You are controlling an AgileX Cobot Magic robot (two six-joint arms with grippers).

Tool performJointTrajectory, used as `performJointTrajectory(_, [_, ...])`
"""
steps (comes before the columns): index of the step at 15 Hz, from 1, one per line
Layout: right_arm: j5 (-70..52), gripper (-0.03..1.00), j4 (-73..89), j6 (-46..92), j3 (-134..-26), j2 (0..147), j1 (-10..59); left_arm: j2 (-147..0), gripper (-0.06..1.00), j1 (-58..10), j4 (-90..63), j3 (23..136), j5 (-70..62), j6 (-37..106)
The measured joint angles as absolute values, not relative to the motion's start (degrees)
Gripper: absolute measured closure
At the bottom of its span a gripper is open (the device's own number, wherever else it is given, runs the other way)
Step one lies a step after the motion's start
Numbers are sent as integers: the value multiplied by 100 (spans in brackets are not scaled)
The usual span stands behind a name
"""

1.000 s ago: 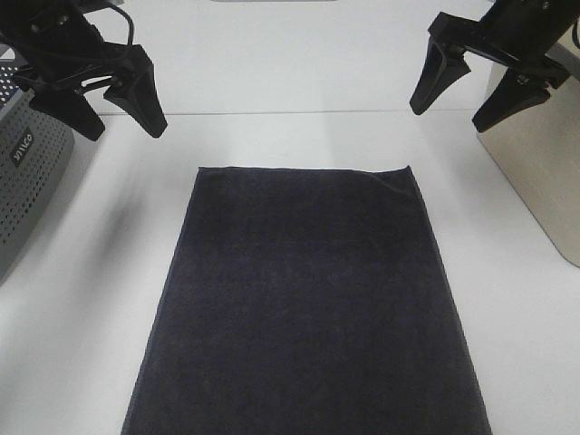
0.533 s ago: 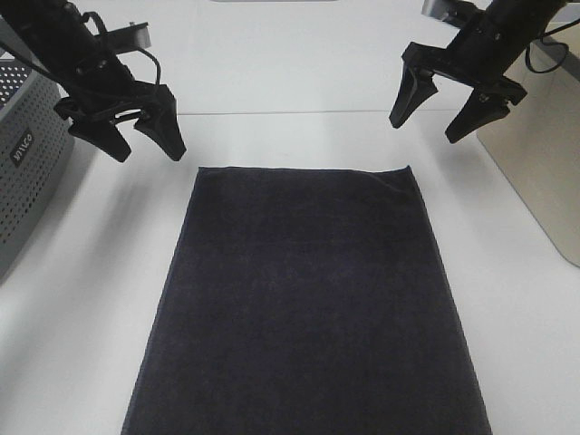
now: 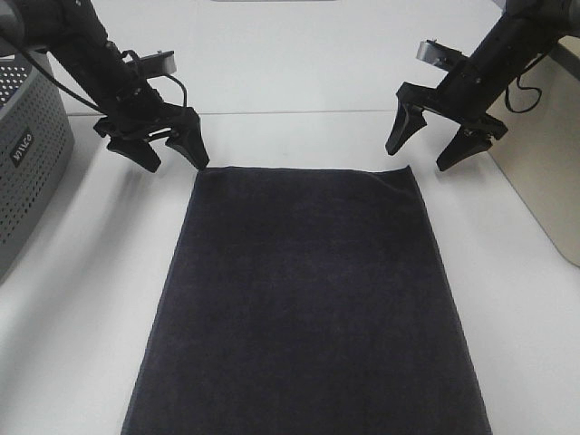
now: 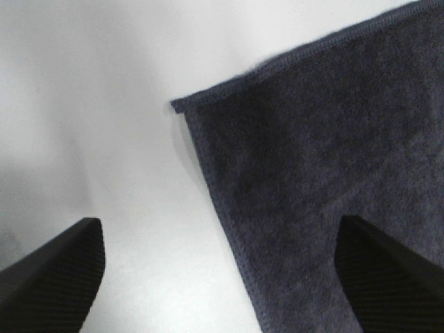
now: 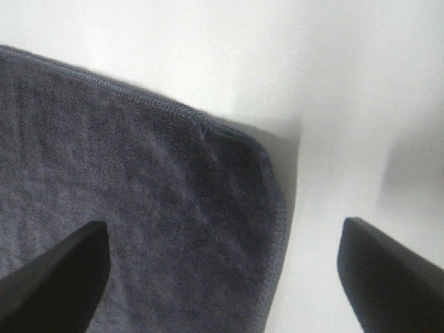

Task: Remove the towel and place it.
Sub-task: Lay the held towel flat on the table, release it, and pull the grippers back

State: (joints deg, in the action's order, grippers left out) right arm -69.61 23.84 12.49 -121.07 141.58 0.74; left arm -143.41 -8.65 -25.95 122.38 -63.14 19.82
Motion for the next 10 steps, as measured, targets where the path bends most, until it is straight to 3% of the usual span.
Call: performJointTrajectory(10, [-6961, 10, 2544, 1283, -12193, 14582, 34, -14714, 10, -865, -3243, 12296, -5982, 2280])
